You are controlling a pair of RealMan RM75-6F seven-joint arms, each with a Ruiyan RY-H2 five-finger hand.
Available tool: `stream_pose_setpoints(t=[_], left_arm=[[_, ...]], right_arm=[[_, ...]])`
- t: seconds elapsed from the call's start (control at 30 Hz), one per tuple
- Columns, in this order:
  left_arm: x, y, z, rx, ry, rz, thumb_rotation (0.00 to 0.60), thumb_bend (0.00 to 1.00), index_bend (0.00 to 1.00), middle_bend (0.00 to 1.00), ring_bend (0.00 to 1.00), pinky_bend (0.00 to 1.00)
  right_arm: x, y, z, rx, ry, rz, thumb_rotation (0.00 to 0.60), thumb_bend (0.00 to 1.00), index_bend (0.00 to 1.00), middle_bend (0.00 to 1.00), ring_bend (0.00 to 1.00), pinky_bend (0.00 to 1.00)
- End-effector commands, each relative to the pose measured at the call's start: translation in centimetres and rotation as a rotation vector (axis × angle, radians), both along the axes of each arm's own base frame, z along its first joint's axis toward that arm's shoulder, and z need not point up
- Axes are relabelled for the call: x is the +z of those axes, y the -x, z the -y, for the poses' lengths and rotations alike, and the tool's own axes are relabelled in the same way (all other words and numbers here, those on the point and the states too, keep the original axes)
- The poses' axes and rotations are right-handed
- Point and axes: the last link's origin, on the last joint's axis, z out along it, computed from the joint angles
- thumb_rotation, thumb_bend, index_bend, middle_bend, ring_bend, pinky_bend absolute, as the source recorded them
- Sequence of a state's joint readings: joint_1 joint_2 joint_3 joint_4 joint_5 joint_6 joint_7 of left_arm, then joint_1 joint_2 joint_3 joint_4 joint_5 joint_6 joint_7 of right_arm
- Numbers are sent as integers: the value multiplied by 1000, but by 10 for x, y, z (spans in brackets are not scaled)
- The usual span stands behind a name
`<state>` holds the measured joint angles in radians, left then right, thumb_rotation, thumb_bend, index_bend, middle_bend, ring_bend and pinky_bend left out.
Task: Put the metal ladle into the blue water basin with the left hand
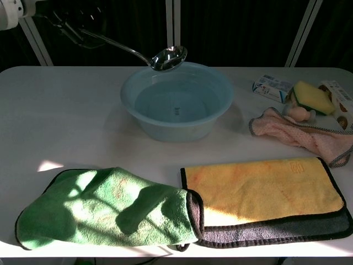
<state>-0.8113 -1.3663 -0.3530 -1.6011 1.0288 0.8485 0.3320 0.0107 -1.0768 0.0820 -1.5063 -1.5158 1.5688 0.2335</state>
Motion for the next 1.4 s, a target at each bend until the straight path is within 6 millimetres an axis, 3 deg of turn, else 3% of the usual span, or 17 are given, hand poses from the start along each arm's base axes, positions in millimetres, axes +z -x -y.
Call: stream_pose_setpoints(t=[0.03,0.33,0.63,1.4], left_arm=[[-24,-21,-8,-18,53,-31,600,447,779,623,546,733],[-55,-34,-23,-71,8,-172,600,448,781,627,548,733],[-68,-37,-31,-133,-80,-288,600,448,784,631,548,728],[-99,-22,-31,-273,-172,-505,600,448,787,643,550,727]], right_arm=[[1,0,0,-1,3,1,600,353,0,0,0,0],[2,3,2,-8,3,6,600,353,0,0,0,0],[1,3,3,-10,-5,5,600,353,0,0,0,0],[-2,3,4,-9,-35,25,600,353,0,0,0,0]])
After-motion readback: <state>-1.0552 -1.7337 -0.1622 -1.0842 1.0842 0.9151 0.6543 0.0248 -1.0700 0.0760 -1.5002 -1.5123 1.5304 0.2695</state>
